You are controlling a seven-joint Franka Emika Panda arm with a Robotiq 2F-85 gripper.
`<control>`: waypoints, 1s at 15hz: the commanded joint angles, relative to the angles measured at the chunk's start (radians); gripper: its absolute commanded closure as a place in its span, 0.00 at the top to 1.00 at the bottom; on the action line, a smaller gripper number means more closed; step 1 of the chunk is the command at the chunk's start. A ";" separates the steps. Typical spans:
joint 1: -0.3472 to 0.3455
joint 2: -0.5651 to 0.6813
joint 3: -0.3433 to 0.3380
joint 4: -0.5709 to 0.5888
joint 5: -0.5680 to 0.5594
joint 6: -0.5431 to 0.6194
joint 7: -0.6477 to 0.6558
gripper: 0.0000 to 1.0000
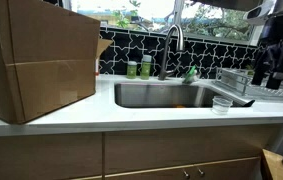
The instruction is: Put the spoon on the drying rack
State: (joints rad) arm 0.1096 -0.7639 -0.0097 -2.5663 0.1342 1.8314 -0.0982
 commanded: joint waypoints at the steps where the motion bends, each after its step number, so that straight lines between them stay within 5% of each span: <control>1: -0.008 0.001 0.006 0.002 0.004 -0.003 -0.005 1.00; 5: -0.008 0.001 0.006 0.002 0.004 -0.003 -0.005 1.00; 15: -0.349 0.252 -0.197 0.086 -0.165 0.347 0.090 1.00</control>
State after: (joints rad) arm -0.1656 -0.6225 -0.1655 -2.5063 0.0159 2.0891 -0.0474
